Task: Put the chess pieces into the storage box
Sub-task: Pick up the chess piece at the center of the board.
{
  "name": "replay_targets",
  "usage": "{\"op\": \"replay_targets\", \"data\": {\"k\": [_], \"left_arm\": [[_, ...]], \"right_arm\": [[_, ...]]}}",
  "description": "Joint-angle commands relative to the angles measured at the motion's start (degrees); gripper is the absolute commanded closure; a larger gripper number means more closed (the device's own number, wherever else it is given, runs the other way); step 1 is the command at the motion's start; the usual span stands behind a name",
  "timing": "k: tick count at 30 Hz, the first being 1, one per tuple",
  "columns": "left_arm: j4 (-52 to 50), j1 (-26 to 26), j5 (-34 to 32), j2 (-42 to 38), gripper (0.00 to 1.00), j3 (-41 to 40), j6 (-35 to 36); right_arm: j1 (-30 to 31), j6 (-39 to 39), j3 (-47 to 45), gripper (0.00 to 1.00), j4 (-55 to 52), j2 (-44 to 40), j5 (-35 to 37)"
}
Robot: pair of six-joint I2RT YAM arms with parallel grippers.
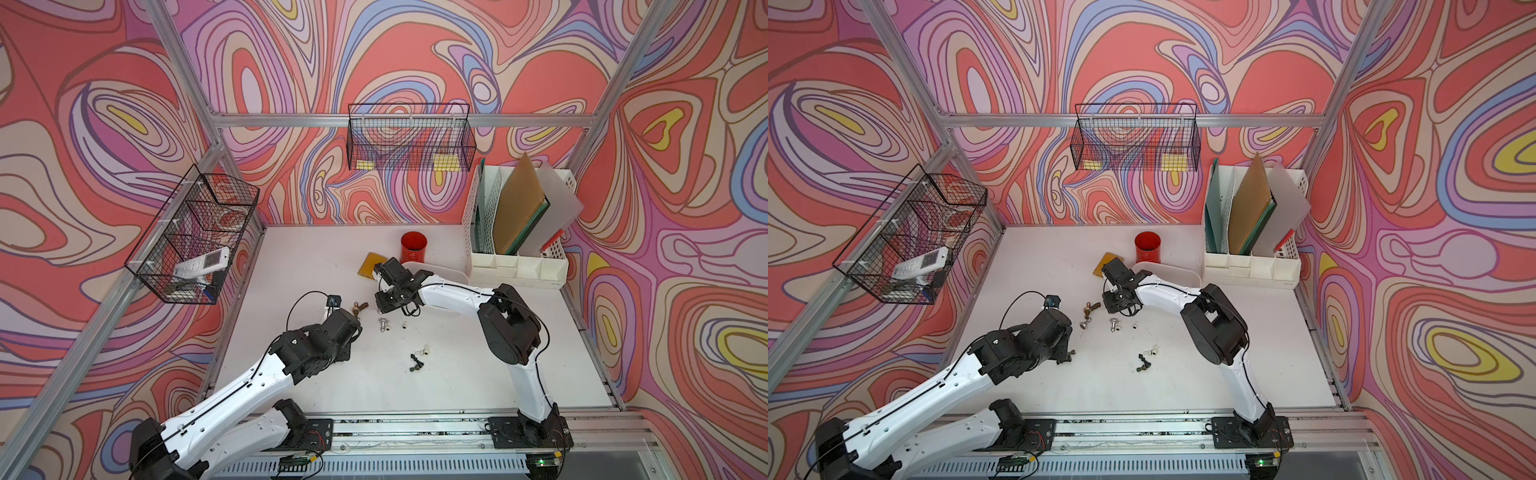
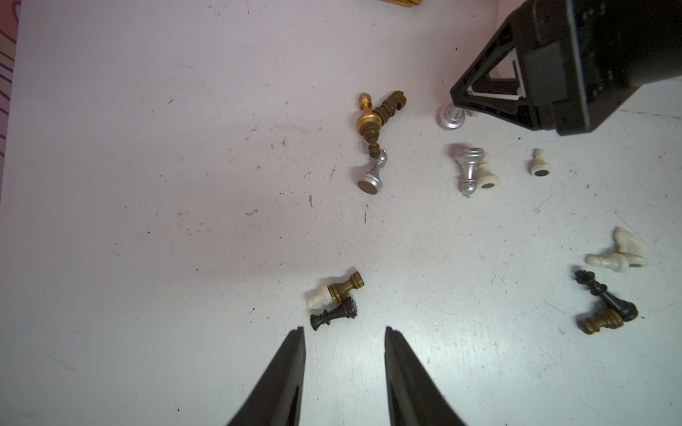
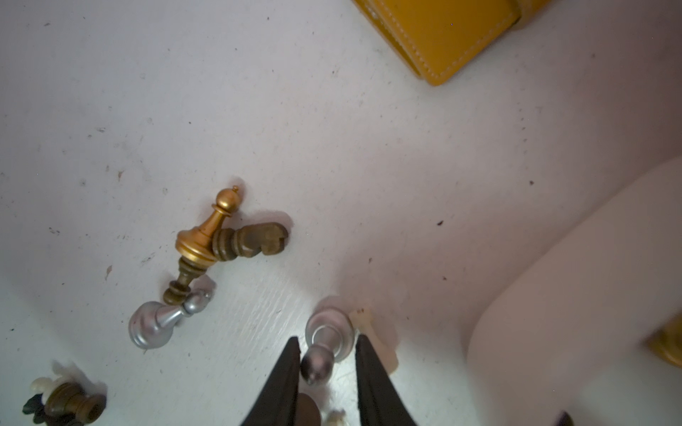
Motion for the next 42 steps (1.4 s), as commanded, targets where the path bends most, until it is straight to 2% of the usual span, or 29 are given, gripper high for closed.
{"op": "replay_targets", "data": {"k": [1, 7, 11, 20, 25, 29, 33, 36, 42], "left_arm": [[-0.41, 0.20, -1.11, -0.94, 0.59, -0.85, 0.12], [-0.64, 0.24, -1.20, -1.42, 0.59, -0.95, -0.09], [-0.46, 0.21, -1.37, -1.33, 0.59, -0.63, -0.11], [0.85, 0.20, -1.69, -0.54, 0.59, 0.42, -0.16], [2.17, 0.20, -1.49, 1.59, 0.59, 1.89, 0.51], [3.77, 0.20, -0.39, 4.03, 0.59, 3.46, 1.83], [5.57, 0.21, 0.52, 6.83, 0.60, 5.09, 2.69], [5.83, 0.20, 0.69, 8.91, 0.60, 6.51, 3.17], [5.10, 0.21, 0.62, 10.43, 0.60, 7.97, 3.28]], "right_arm": [[0.61, -0.36, 1.62, 0.73, -0.26, 2.19, 0.22], [0.79, -0.61, 1.62, 0.79, -0.80, 1.98, 0.78], [0.88, -0.54, 1.05, 0.87, -0.47, 0.25, 0.70], [0.99, 0.65, -0.15, 0.92, 1.24, -9.03, -3.08], [0.31, -0.89, -1.69, 0.93, -0.30, -15.93, 1.47], [-3.33, -2.41, -4.75, 0.93, -1.23, -20.87, 4.21], [-10.20, -2.85, -9.57, 0.93, 0.56, -23.72, 3.13], [-14.11, -3.47, -11.29, 0.93, 2.28, -22.82, 1.69], [-16.90, -5.25, -11.07, 0.93, 4.42, -17.80, 2.08]]}}
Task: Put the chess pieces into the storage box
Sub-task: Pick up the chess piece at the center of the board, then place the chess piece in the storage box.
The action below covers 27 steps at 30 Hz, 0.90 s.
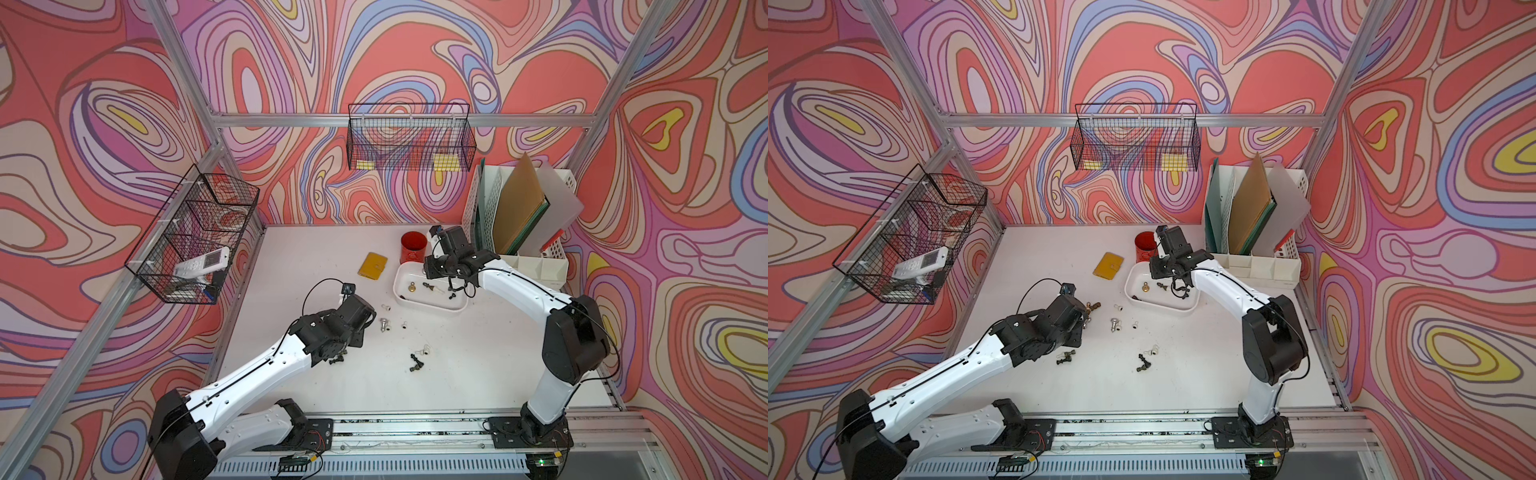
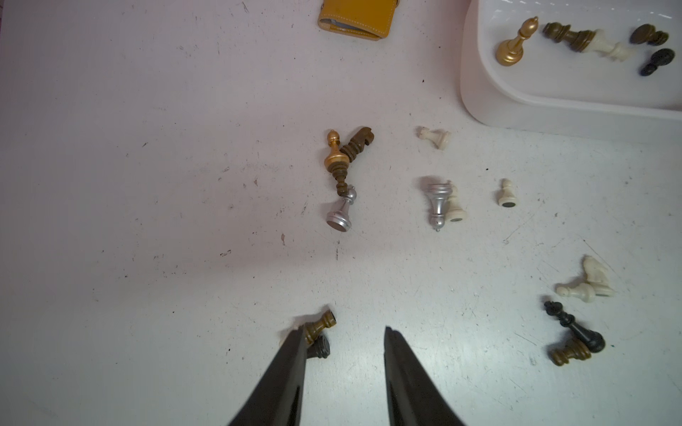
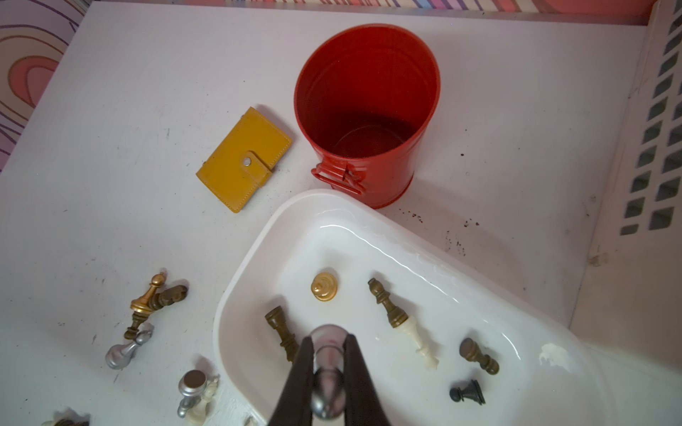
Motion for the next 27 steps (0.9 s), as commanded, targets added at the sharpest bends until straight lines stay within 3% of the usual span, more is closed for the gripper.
{"op": "replay_targets", "data": {"k": [1, 15, 24, 27], "left_arm": [[0.08, 0.20, 0.07, 0.04, 0.60, 1.61, 0.61], [-1.51, 0.21, -1.35, -2.41, 0.60, 0.02, -0.32], [-1.80, 0.20, -2.16, -3.47, 0.60, -0.53, -0.21], [-1.73, 0.20, -2.23, -3.14, 0.60, -0.62, -0.08]], "right_arm": [[-0.27, -1.93, 0.19, 0.93, 2.11, 3.16, -0.06], [-1.71, -3.83, 4.92, 0.89, 9.37, 14.53, -1.21], [-1.67, -4.33, 6.20, 0.82, 10.03, 18.18, -1.15], [-1.67, -4.02, 6.42, 0.73, 9.55, 18.28, -1.65]]}}
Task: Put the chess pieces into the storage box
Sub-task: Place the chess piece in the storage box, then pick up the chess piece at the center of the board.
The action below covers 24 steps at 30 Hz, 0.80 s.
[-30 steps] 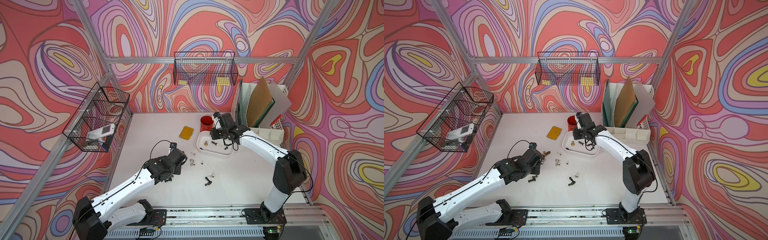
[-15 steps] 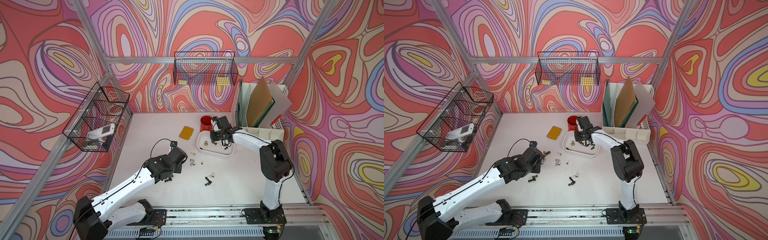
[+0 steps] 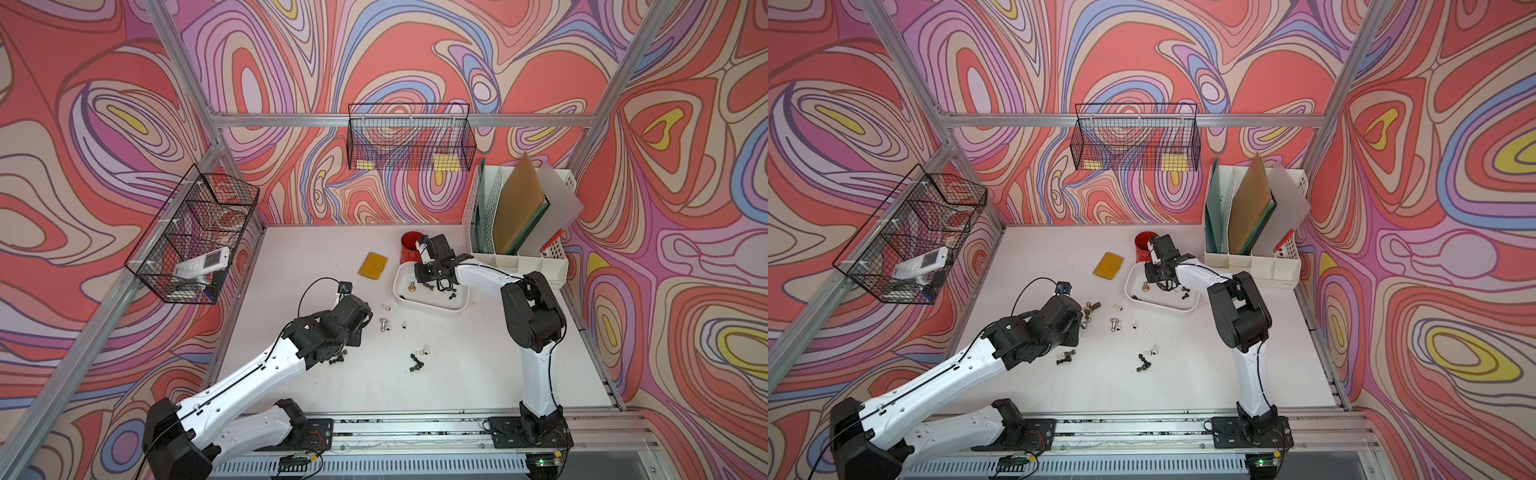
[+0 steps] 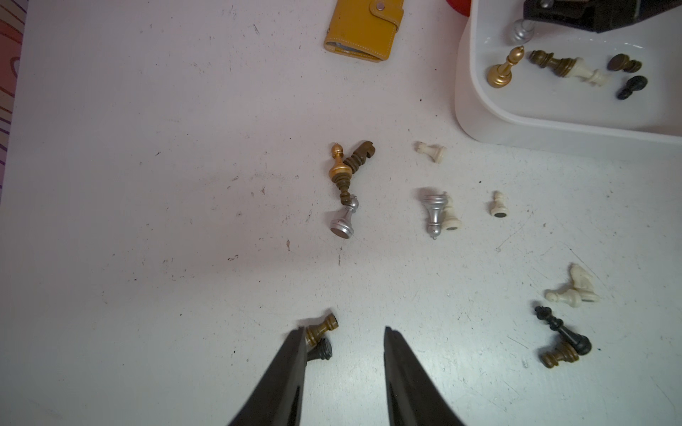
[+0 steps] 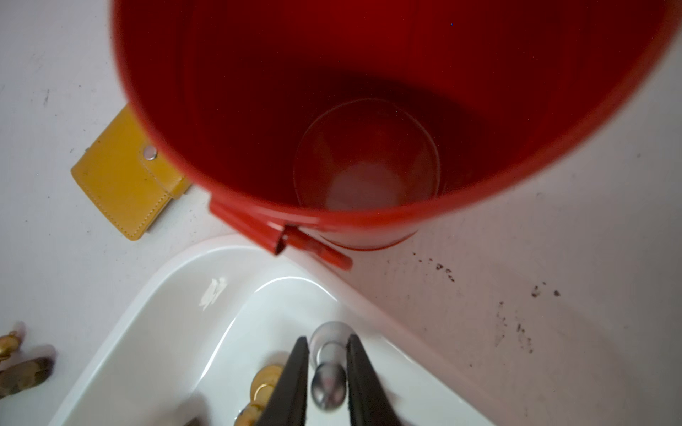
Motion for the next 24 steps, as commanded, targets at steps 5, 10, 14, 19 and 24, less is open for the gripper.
{"op": "replay_targets", "data": {"k": [5, 10, 14, 19, 24], "left_arm": [[-0.89, 0.20, -0.89, -0.11, 0.60, -0.44, 0.08], [2.04, 0.20, 2.21, 0.70, 0.60, -0.57, 1.16], [4.99, 0.20, 6.67, 2.27, 0.61, -0.93, 2.42], [14.91, 0.22, 14.45, 3.18, 0.62, -4.78, 7.49], [22.78, 0.06, 21.67, 4.73, 0.63, -6.78, 13.14]], "right_arm": [[-0.03, 0.43, 0.78, 0.68, -0.48, -2.06, -1.54], [-0.04, 2.01, -3.26, 0.68, -0.42, -10.01, -2.27], [-0.06, 3.63, -8.67, 0.68, 0.51, -18.33, -2.27], [-0.03, 3.99, -14.07, 0.66, -0.63, -29.00, -0.48], [-0.05, 4.89, -21.16, 0.66, 0.67, -36.22, 2.05]]}}
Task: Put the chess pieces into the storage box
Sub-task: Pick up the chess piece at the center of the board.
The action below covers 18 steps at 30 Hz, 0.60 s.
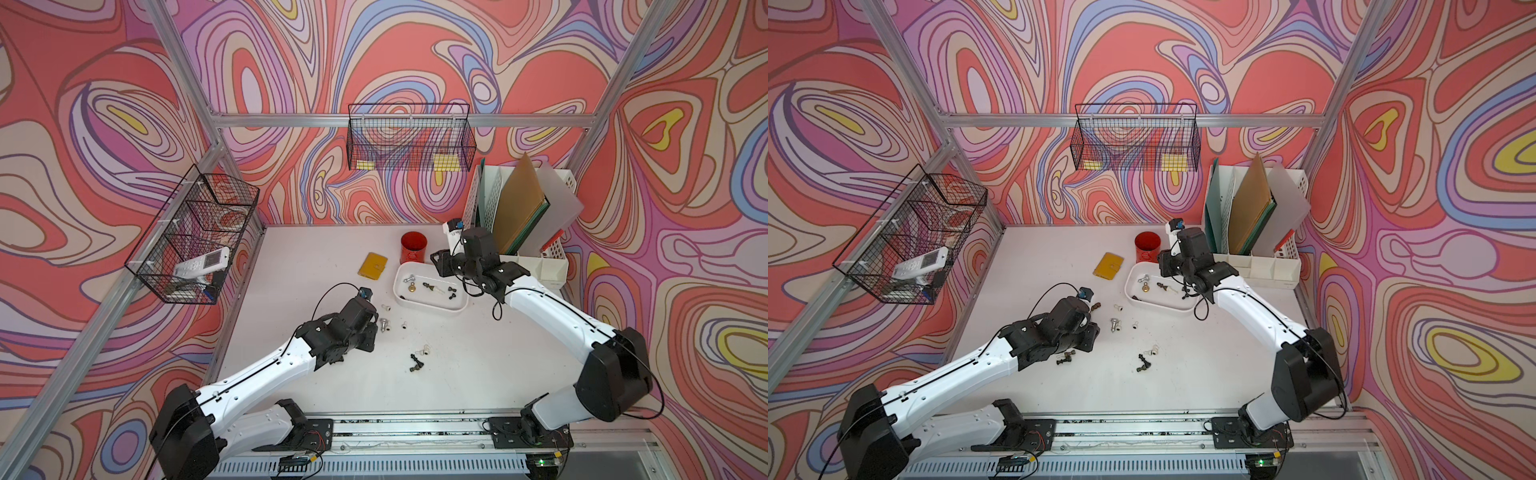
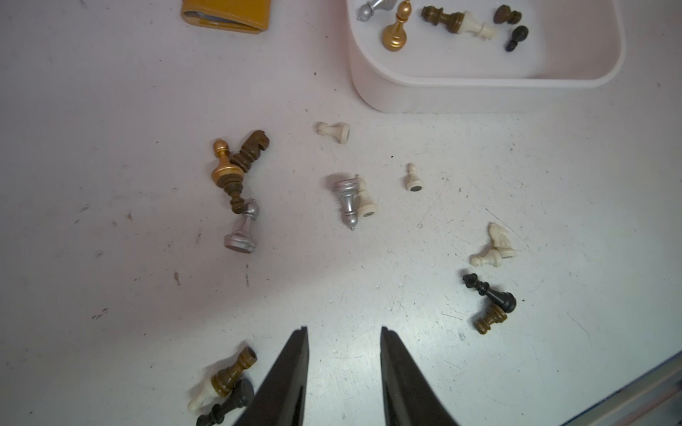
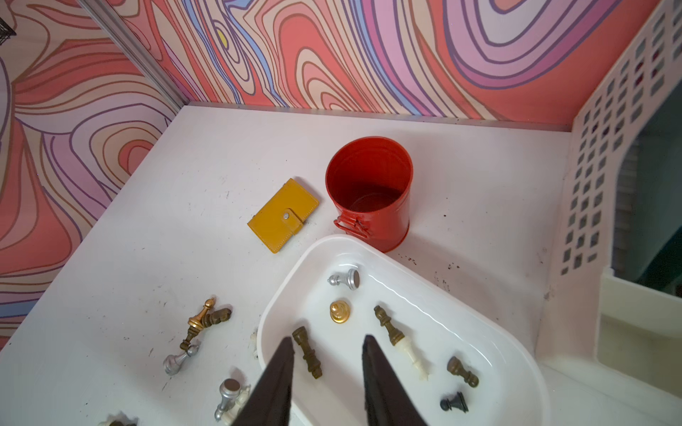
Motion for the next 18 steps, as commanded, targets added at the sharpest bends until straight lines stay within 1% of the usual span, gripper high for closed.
{"op": "replay_targets", "data": {"k": [1, 5, 8, 13, 18], "left_arm": [[7.47, -0.17, 7.31, 1.42, 0.63, -0.29, 5.52], [8.25, -2.78, 8.58, 3.38, 0.63, 0.38, 6.23], [10.28, -6.83, 7.48, 5.41, 0.63, 0.03, 7.06], [11.54, -12.23, 7.44, 12.37, 0.63, 2.14, 8.11], [12.63, -15.04, 8.92, 18.28, 0.64, 4.46, 9.03]], "right_arm": [[-0.03, 1.12, -4.84, 0.66, -0.34, -2.49, 3.00], [-0.03, 0.74, -7.86, 0.66, -0.01, -6.44, 5.19], [-0.07, 0.43, -9.37, 0.66, 0.29, -9.41, 7.56], [-0.03, 0.49, -12.34, 0.65, 2.77, -14.30, 11.16], [-0.04, 0.76, -13.76, 0.65, 3.00, -16.70, 12.63]]}}
